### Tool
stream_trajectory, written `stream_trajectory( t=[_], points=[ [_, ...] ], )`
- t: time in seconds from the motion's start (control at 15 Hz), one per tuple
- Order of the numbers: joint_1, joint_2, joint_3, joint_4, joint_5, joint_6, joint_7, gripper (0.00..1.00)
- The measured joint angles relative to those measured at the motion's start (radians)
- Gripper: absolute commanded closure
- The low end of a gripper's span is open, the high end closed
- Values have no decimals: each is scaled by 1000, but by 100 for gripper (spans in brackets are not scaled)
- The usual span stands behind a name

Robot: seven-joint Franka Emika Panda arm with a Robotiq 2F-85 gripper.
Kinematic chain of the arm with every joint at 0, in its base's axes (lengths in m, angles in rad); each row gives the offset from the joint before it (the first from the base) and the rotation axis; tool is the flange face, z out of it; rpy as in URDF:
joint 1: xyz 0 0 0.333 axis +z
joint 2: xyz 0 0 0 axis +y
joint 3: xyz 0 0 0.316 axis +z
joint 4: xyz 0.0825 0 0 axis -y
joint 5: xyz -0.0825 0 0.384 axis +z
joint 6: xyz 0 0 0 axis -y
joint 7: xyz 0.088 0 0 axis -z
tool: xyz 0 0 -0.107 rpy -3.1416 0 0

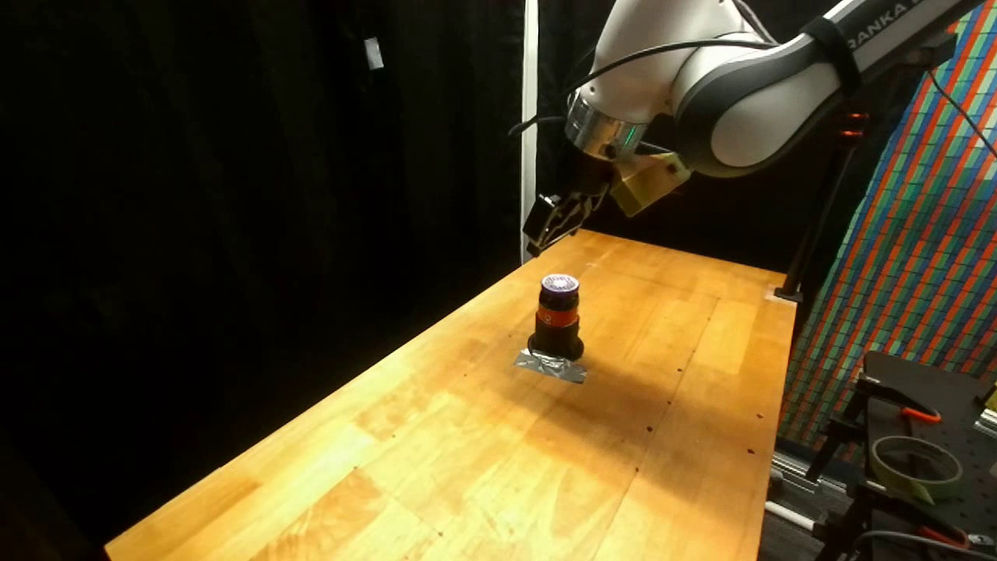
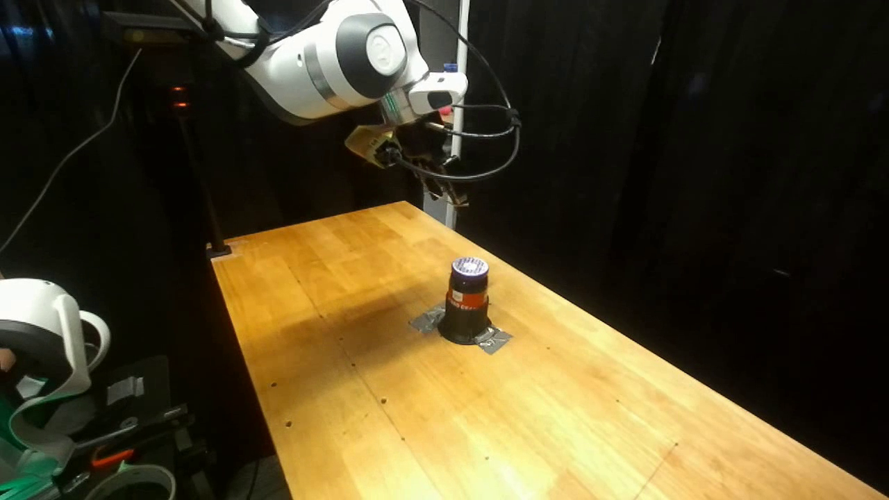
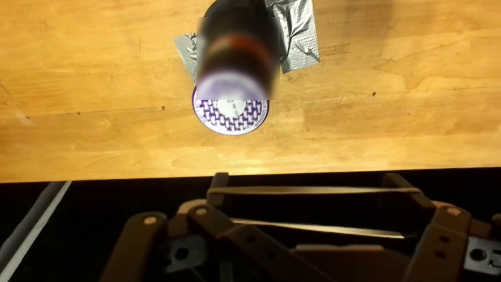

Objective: Put the rubber band around the jar

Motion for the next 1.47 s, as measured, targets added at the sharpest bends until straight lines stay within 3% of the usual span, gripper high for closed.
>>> stream_trajectory(
  t=[0.2,0.6,1.47],
  points=[
    [-69,68,58,65,20,-81,-31,0],
    [-150,176,67,151,26,-153,-114,0],
    [-215,324,115,274,156,-144,-261,0]
  ],
)
